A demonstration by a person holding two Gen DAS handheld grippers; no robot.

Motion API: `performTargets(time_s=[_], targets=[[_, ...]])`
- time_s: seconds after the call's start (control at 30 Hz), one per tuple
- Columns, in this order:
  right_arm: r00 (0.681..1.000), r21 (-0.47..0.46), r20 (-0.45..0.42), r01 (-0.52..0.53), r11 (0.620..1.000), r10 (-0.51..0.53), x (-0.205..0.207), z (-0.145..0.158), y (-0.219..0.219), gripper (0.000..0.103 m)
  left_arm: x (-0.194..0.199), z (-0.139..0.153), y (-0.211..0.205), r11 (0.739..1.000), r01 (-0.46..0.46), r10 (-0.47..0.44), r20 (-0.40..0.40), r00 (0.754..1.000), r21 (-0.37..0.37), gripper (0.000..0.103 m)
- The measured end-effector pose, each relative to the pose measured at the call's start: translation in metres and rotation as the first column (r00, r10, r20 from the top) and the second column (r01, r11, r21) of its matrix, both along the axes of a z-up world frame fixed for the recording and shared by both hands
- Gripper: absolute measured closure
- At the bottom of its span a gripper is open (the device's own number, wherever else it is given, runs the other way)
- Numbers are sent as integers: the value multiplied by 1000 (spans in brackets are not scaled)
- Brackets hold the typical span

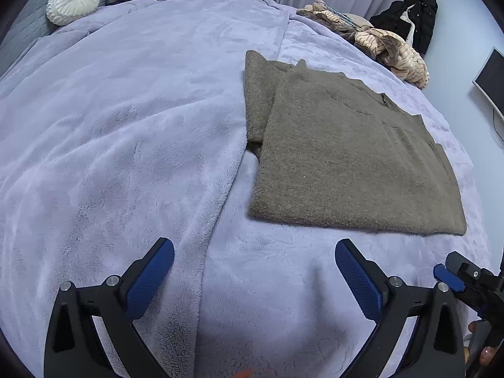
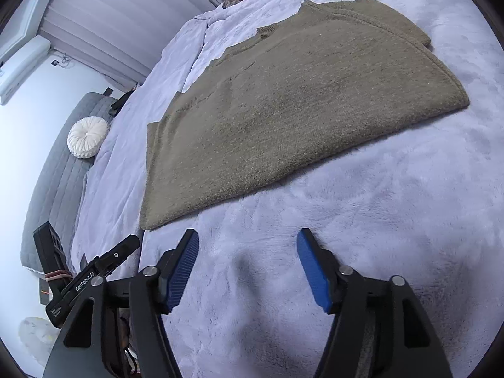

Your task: Fold small clothes

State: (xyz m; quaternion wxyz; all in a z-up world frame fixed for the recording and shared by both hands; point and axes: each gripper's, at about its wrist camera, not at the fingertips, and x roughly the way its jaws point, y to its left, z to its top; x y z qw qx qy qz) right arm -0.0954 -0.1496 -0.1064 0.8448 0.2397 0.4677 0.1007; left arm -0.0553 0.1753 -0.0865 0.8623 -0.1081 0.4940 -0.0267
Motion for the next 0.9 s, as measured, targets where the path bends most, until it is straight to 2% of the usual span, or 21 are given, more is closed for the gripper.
performTargets(time_s=[0.17,0.27,0.4,0.6,0.7,0.83,0.9], targets=[[999,4,8,-34,999,34,10,4,17,21,4,-2,2,1000,5,-5,-30,1000,-3,0],[998,6,0,-56,998,56,15,2,26,21,5,-6,4,1000,-12,13,-47,999,20,0],[996,18,-20,-81,997,82,20,-2,36,21,8,-12,9,999,-11,8,-79,997,-39,0],[994,50,-51,-95,994,98,32,-10,44,21,9,-13,12,998,-23,19,-77,997,-59,0],[992,93,-58,-105,990,111,41,-12,49,21,11,-14,13,997,-24,19,-81,997,-68,0],[989,227,-81,-103,969,124,60,-21,57,21,14,-13,16,996,-32,25,-83,996,-86,0],[986,258,-105,-102,961,133,69,-28,64,21,15,-12,19,995,-37,28,-86,996,-95,0]])
